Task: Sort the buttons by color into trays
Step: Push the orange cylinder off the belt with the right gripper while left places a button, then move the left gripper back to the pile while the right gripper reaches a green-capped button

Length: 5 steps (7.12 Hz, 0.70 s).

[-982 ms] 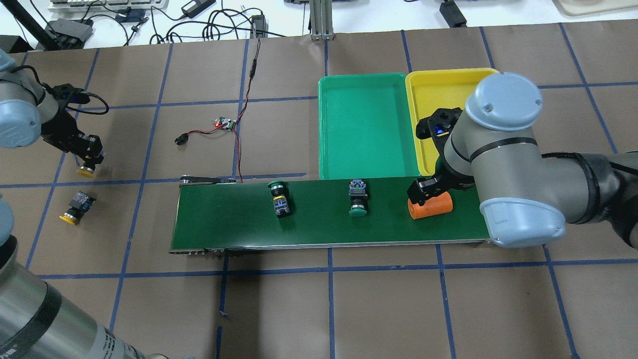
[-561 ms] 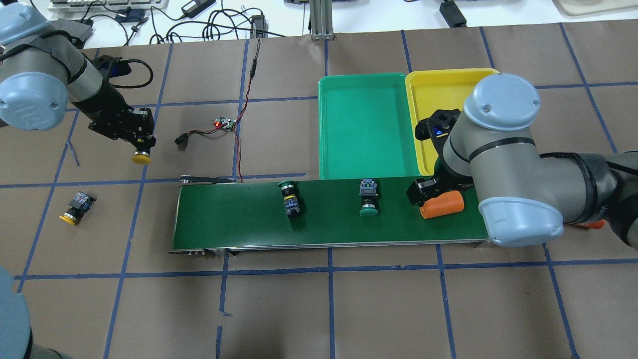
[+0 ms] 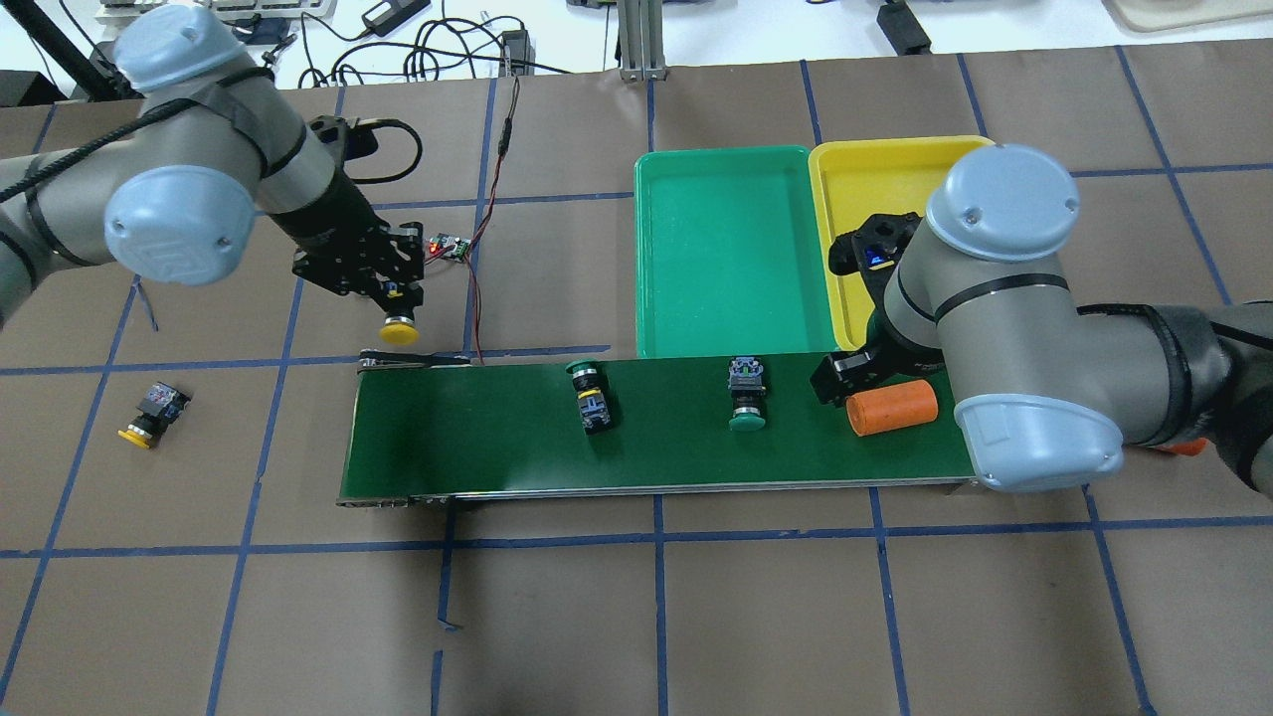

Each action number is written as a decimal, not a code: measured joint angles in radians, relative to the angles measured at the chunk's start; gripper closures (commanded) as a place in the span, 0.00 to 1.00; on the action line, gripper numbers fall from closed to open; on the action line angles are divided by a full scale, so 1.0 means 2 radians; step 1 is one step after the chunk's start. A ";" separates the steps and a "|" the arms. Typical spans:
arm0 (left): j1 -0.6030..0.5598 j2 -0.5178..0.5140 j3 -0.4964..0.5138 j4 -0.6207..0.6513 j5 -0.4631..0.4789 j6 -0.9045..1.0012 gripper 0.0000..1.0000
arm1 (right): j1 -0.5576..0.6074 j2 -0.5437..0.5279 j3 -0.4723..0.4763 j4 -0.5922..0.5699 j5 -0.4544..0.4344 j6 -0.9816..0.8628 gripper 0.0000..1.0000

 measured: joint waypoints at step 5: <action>-0.032 -0.004 -0.045 0.038 0.027 -0.048 0.16 | 0.000 0.010 0.001 -0.004 0.001 0.000 0.00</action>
